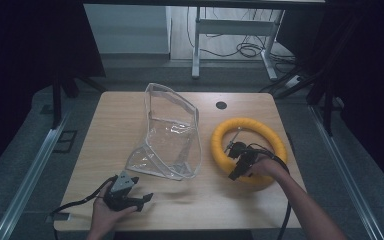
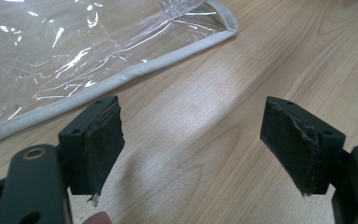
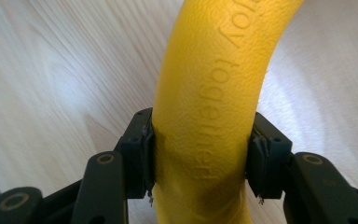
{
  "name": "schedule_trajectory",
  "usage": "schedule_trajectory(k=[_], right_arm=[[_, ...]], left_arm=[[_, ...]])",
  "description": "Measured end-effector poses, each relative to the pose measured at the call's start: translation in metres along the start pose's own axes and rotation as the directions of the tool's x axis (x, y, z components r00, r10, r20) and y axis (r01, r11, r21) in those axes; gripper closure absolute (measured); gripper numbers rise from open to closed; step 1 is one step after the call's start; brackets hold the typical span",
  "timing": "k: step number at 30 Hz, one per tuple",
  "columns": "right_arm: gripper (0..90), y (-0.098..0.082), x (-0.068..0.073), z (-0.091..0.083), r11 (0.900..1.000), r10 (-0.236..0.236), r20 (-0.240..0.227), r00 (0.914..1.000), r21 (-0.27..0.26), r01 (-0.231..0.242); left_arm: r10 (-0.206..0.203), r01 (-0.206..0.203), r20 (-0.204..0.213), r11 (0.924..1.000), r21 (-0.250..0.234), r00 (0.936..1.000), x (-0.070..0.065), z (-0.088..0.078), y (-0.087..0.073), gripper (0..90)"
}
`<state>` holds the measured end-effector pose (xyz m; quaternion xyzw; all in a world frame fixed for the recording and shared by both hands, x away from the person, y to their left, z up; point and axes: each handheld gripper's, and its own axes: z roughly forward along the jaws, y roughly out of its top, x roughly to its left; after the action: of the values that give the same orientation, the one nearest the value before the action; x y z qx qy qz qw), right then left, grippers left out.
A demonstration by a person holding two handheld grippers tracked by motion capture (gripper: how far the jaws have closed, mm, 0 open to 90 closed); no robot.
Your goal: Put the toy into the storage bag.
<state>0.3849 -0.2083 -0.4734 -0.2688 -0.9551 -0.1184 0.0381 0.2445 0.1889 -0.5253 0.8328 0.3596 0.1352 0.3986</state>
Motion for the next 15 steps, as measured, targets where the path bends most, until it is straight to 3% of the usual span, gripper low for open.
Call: schedule_trajectory(k=[6,9,15], right_arm=[[50.9,-0.007,-0.005,-0.025,0.991,0.038,-0.009,0.9992,-0.125,-0.039],[50.9,-0.009,-0.007,-0.031,0.989,0.040,-0.011,0.9991,-0.144,-0.041],[50.9,-0.012,-0.011,-0.047,0.973,0.054,-0.024,0.9983,-0.224,-0.058]], left_arm=[[0.000,0.000,-0.001,1.0000,-0.001,1.0000,0.000,-0.001,0.000,21.0],[0.000,0.000,-0.001,1.0000,0.000,1.0000,0.000,0.000,0.000,21.0],[0.001,-0.001,-0.003,1.0000,-0.002,1.0000,0.000,-0.001,0.000,21.0]])
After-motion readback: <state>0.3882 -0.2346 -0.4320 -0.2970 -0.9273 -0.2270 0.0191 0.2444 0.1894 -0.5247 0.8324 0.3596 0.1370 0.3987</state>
